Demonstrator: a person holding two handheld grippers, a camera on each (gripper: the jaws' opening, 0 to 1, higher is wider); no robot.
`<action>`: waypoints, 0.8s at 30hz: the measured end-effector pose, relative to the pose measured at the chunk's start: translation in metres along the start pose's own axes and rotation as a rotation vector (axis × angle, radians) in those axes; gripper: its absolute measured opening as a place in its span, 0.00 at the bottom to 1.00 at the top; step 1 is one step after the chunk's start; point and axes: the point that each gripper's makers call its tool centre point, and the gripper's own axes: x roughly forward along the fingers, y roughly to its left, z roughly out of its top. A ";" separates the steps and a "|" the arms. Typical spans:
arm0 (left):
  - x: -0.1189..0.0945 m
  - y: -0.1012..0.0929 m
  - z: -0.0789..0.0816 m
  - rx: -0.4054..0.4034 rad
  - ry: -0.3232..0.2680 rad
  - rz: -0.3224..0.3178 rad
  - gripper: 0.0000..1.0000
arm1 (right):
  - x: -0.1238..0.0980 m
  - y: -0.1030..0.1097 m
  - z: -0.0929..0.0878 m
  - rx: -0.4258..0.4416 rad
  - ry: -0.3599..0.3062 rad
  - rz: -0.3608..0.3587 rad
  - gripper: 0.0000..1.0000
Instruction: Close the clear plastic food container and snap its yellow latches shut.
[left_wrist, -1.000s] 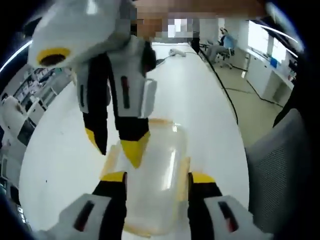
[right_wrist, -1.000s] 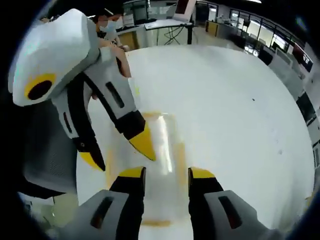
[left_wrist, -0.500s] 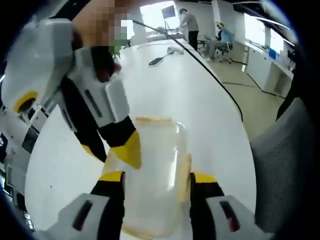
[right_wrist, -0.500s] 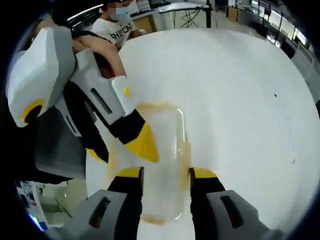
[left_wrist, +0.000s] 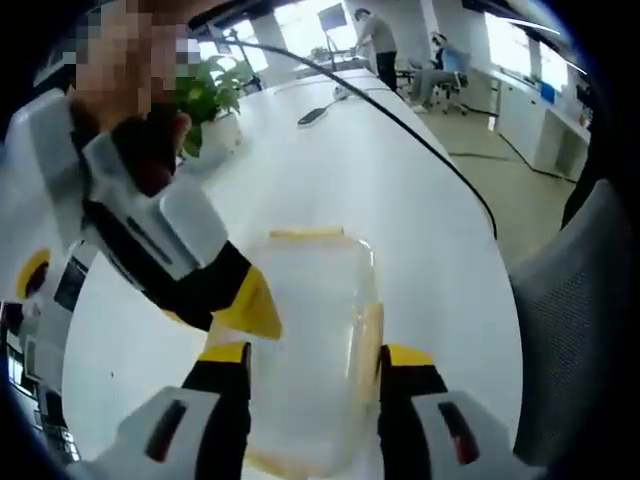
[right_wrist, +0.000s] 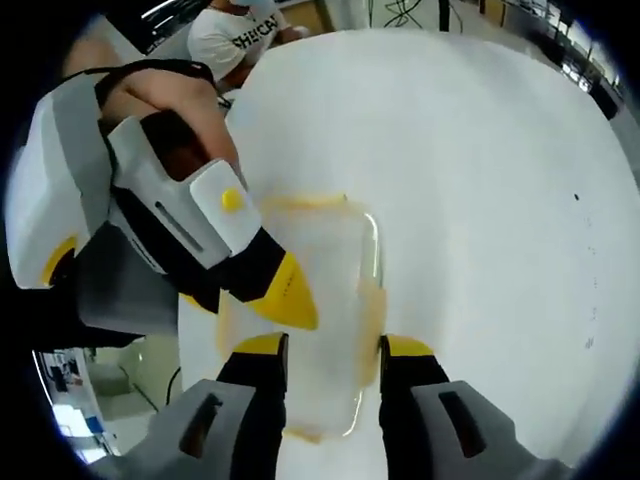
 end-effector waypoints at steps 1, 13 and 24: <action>0.000 0.000 0.000 -0.001 0.000 0.001 0.46 | 0.000 0.000 0.000 -0.003 0.003 0.001 0.33; 0.001 -0.002 0.000 0.012 0.008 -0.009 0.43 | 0.003 0.007 0.002 -0.020 0.040 0.027 0.30; 0.002 0.001 0.000 0.002 0.028 0.010 0.43 | 0.003 0.001 0.001 -0.008 0.081 0.024 0.32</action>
